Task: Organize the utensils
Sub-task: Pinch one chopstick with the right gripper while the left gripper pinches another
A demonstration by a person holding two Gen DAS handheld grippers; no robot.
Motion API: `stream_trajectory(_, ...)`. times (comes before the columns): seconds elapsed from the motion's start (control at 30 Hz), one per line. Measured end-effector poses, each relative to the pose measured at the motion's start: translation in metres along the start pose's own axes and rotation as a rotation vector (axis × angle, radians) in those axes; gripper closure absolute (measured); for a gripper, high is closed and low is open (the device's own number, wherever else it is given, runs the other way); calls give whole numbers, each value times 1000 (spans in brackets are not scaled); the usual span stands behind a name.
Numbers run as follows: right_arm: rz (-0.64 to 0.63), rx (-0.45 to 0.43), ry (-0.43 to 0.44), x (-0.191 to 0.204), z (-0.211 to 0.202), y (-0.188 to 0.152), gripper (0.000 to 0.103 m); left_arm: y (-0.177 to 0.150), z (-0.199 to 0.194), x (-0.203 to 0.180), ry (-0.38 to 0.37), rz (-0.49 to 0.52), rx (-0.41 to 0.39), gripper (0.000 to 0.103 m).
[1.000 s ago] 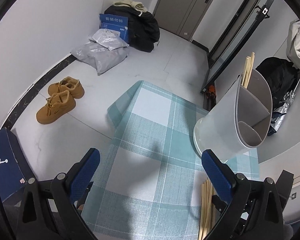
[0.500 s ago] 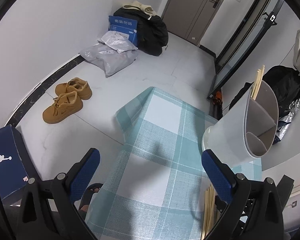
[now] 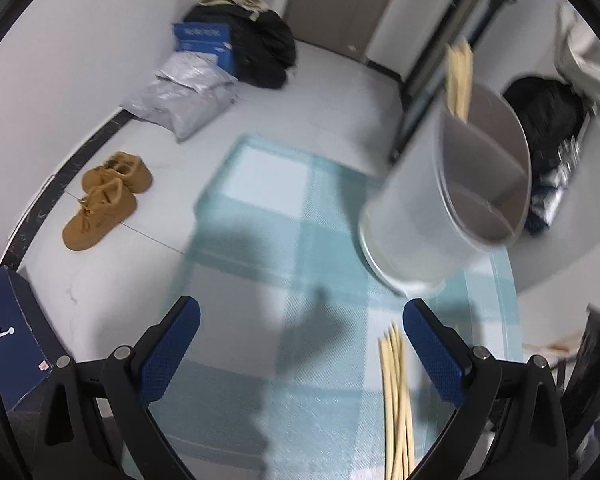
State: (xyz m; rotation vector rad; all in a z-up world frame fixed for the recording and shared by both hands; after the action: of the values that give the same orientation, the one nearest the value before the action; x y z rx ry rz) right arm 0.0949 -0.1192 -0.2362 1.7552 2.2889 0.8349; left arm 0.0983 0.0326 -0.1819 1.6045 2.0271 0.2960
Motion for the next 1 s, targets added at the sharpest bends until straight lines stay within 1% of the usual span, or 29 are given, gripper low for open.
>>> stream_trajectory(0.13,100,-48,51,-13,-18,1,98,-19,6,-21,-13,76,51,3)
stream_trajectory(0.2,143,-77,74,-20,-28,4,98,-28,7,-31,-14,122,60,4)
stream_trajectory(0.23,157,-91,85,-16,-28,5,98,-30,7,-36,-13,148,62,9)
stream_trajectory(0.27,169,-103,94,-18,-32,6,98,-35,8,-42,-7,185,66,16)
stream_trajectory(0.3,179,-116,100,-21,-36,9,98,-38,8,-47,-1,210,70,19)
stream_trajectory(0.33,185,-130,108,-21,-41,10,98,-41,10,-51,0,238,81,26)
stream_trajectory(0.37,187,-140,115,-22,-45,11,98,-44,11,-53,-3,251,91,31)
stream_trajectory(0.43,190,-162,120,-24,-54,10,98,-50,13,-56,0,270,106,35)
stream_trajectory(0.5,194,-177,127,-27,-60,11,98,-52,16,-57,13,285,107,42)
stream_trajectory(0.53,198,-185,130,-26,-63,10,98,-53,17,-57,10,285,112,47)
stream_trajectory(0.57,201,-191,132,-26,-65,9,98,-55,17,-58,0,282,119,50)
stream_trajectory(0.63,203,-199,131,-29,-66,9,98,-60,19,-61,-10,280,138,51)
stream_trajectory(0.73,213,-201,139,-35,-70,8,98,-62,21,-62,-9,271,146,51)
stream_trajectory(0.8,219,-209,154,-35,-75,10,98,-62,22,-63,-22,252,148,51)
stream_trajectory(0.93,210,-226,158,-36,-78,12,98,-60,29,-66,14,269,139,51)
stream_trajectory(1.0,208,-229,155,-38,-79,12,98,-59,32,-69,26,286,136,54)
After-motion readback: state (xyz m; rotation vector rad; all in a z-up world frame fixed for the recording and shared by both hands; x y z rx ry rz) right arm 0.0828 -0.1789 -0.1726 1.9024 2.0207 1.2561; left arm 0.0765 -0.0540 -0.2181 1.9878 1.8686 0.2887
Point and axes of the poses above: each gripper's, at about its wrist camera, not at the fingertips, and z roughly the way its jaws point, x to its left, y to its top, the point moved 10 cm from there along z, roughly the way its jaws point, and after that the axes turned 1 degree about y, right-handed, at the moved point
